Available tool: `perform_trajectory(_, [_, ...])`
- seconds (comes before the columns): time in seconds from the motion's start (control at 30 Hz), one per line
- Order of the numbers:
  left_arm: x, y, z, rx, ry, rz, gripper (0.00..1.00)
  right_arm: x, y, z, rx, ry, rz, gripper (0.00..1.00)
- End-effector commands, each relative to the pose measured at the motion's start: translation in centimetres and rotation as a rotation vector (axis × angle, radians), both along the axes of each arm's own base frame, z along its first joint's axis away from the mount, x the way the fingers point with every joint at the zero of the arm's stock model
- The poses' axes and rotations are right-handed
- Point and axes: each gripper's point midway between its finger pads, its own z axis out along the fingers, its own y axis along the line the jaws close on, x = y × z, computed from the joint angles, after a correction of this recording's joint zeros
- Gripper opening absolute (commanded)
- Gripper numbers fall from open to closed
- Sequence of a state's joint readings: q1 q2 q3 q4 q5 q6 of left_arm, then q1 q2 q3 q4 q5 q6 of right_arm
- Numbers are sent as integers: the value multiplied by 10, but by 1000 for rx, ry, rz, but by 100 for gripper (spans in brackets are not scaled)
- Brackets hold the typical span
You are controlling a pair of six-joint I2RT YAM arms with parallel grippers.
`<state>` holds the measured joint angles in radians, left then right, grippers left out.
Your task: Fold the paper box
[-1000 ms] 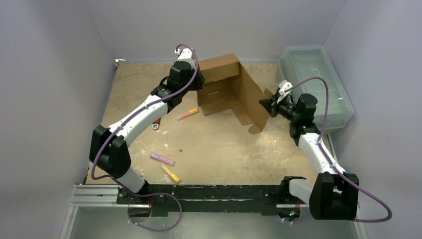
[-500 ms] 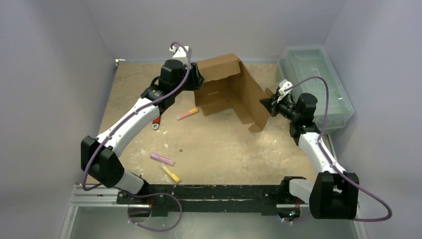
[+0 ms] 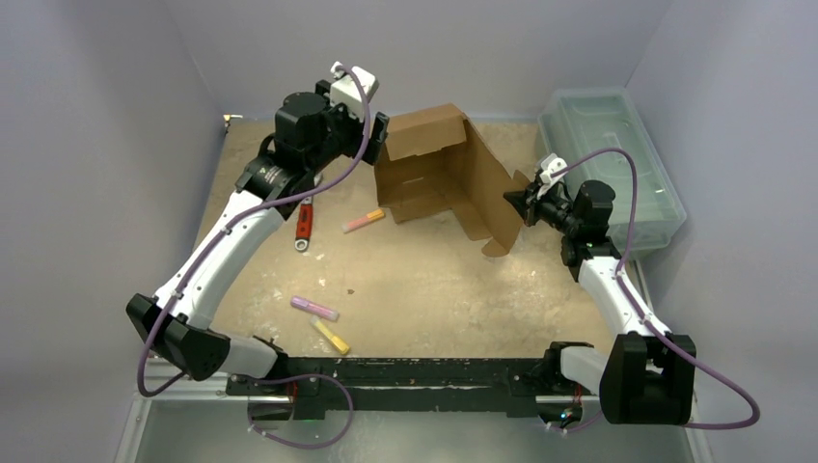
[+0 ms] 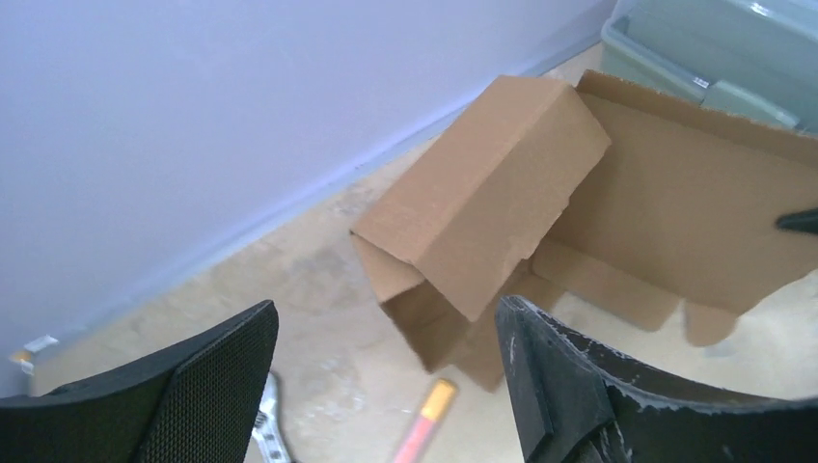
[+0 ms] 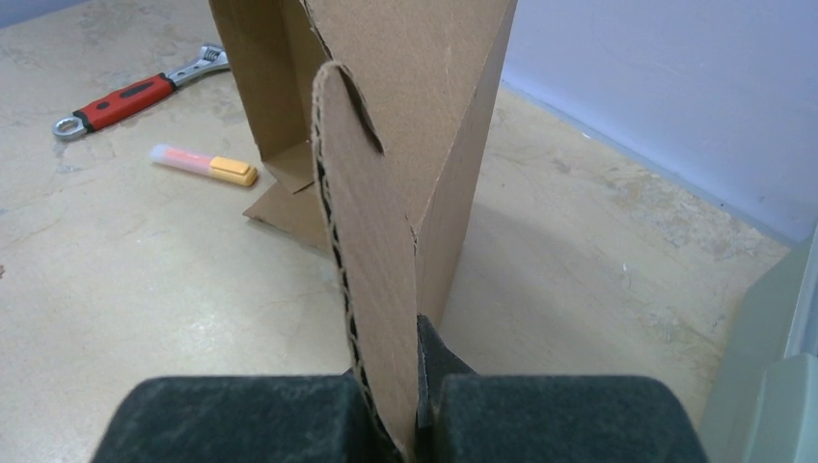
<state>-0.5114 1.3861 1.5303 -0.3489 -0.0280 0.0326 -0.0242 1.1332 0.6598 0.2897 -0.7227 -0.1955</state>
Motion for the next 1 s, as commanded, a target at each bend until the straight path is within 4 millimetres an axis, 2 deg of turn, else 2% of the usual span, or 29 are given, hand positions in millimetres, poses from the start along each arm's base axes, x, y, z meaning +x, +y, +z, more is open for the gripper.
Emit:
perform_trajectory(0.0, [13,-2,4,260,-93,-115,83,5,0,9,-10,-11,-5,0])
perform_trajectory(0.13, [28,-23,21,354,-177,-231,84,5,0,5,-8,-1,-1,0])
perform_trajectory(0.17, [36,-29,16,387,-177,-259,84,5,1,6,-8,-1,-1,0])
perform_trajectory(0.23, [44,-40,19,424,-190,-318,84,5,0,6,-8,-2,-3,0])
perform_trajectory(0.37, [42,-65,5,489,-206,-480,83,5,0,5,-8,0,-2,0])
perform_trajectory(0.47, [40,-70,-10,529,-191,-511,82,5,1,5,-8,1,1,0])
perform_trajectory(0.57, [38,-62,-12,537,-201,-477,81,5,2,4,-7,1,8,0])
perform_trajectory(0.7, [32,-49,0,512,-225,-418,81,5,4,2,-7,8,21,0])
perform_trajectory(0.73, [35,-39,4,488,-215,-362,82,4,4,3,-8,6,25,0])
perform_trajectory(0.83, [43,6,22,231,-118,-185,82,2,4,7,-13,-8,28,0])
perform_trajectory(0.87, [32,17,33,106,-108,-186,82,2,4,8,-14,-14,29,0])
perform_trajectory(0.93, [13,26,34,-88,-103,-232,82,2,5,8,-13,-14,32,0])
perform_trajectory(0.97, [2,27,34,-173,-95,-236,88,2,5,7,-12,-10,33,0])
